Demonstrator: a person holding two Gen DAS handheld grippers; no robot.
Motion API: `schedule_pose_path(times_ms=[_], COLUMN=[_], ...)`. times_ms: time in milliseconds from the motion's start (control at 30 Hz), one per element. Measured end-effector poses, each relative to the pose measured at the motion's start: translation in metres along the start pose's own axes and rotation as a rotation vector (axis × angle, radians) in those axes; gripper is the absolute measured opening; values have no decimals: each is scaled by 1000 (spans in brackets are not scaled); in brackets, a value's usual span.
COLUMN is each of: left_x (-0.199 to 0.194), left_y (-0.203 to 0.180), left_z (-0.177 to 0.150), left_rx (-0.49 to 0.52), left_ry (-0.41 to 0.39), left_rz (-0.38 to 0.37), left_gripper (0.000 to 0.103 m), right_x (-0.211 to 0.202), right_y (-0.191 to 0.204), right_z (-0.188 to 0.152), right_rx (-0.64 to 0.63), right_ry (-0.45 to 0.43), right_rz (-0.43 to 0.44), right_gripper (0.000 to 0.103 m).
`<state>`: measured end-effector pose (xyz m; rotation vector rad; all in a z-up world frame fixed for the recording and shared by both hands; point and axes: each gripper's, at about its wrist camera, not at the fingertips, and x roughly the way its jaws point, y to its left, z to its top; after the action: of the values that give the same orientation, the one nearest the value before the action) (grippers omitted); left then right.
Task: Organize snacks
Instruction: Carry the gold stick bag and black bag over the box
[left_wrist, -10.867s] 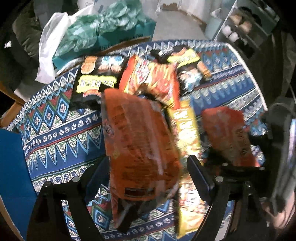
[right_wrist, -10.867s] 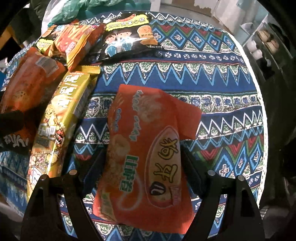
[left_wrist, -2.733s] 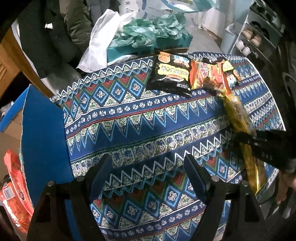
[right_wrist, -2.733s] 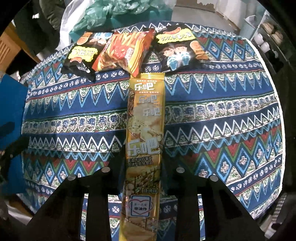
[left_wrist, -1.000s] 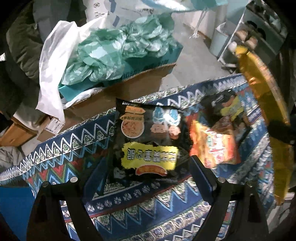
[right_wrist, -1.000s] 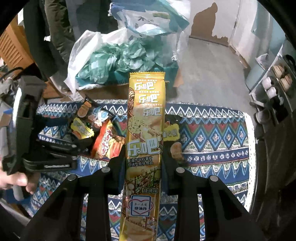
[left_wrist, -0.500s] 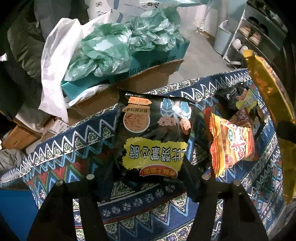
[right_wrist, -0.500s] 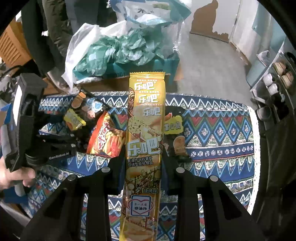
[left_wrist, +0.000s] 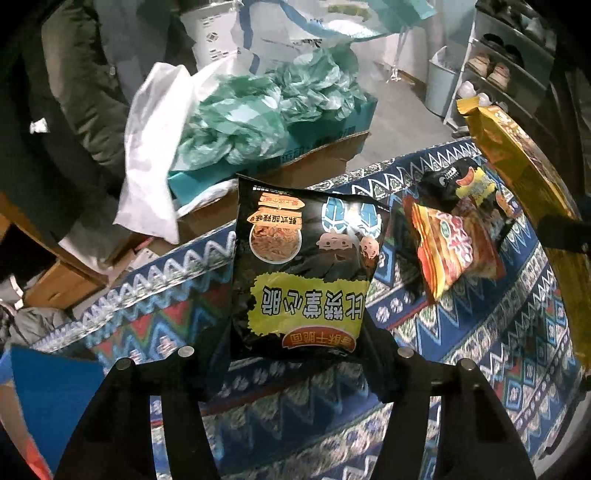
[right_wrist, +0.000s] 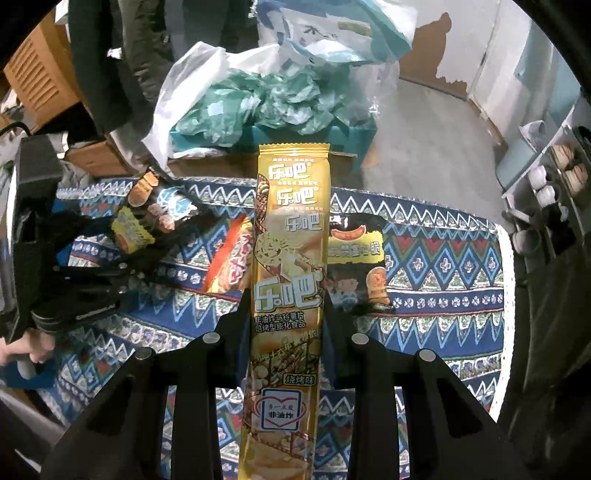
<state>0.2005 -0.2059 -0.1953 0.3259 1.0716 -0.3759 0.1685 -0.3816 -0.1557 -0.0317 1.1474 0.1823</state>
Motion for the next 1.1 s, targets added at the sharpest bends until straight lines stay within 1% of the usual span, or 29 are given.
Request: schedule_pose_path(times_ms=[233,367,433,800,1100], left_x=[-35,-63,-75,-141,-181], left_y=[15,26,29,62,99], left_z=[-6,-16,-23,-62,-96], left_rx=[-6,-54,-62,-127,-209], left_ry=[-26,-40,-44,-71,-97], left_rz=[20,-1,-2,62,130], left_gripper=[61,61,61,61,61], right_x=[-15,-25,-32,-66,-82], right_y=[19,32,41,98,155], right_z=[2,5,7,12,21], right_rx=[-21,-31,-42,-107,-179], right_ry=[-12,-29,-42,-92,-109], right_rz=[6,24,36,90,153], right_gripper=[29,29,29,29,29])
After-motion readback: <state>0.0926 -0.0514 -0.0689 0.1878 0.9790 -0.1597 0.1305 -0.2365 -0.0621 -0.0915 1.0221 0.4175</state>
